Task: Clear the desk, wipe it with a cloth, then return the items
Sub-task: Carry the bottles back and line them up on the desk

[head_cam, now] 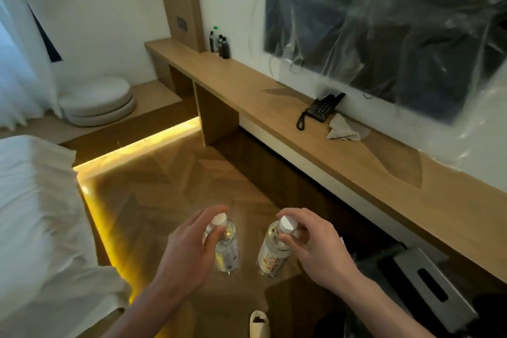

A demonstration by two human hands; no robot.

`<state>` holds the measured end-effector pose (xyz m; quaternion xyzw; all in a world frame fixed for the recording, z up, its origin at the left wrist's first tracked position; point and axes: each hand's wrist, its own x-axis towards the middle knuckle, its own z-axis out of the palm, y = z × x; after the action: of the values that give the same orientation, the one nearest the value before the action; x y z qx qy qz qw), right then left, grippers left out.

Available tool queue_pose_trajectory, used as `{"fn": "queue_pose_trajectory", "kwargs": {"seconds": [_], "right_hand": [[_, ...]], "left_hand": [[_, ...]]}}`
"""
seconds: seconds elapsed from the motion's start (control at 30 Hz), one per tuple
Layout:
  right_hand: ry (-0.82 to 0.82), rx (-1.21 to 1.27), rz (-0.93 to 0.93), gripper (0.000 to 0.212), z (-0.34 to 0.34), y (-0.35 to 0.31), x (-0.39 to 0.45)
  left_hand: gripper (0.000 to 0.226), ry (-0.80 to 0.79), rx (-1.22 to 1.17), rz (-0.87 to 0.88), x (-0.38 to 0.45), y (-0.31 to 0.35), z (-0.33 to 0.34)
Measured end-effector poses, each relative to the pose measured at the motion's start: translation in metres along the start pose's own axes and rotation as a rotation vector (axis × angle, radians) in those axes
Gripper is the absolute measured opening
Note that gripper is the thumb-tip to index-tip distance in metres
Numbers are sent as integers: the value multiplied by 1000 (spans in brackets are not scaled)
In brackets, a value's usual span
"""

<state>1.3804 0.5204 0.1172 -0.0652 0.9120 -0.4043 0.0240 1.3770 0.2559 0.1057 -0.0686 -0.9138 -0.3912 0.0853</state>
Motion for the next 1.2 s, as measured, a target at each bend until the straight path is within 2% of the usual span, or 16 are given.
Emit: {"fn": "queue_pose_trajectory", "kwargs": {"seconds": [0.27,0.6,0.97,1.2], "right_hand": [[-73,11,-89,38,1,2,127],[-186,37,-219,35,16,-28,265],[-201,45,-253,34,73,-69,412],[-99,85,-209,30,101,-100,501]], "left_hand": [[35,117,-17,-124,81,-24,-10],[38,286,5,-224,161,-54,-42],[37,286,41,-234,289,-144,-90],[38,229,66,-153,384,-204,-126]]}}
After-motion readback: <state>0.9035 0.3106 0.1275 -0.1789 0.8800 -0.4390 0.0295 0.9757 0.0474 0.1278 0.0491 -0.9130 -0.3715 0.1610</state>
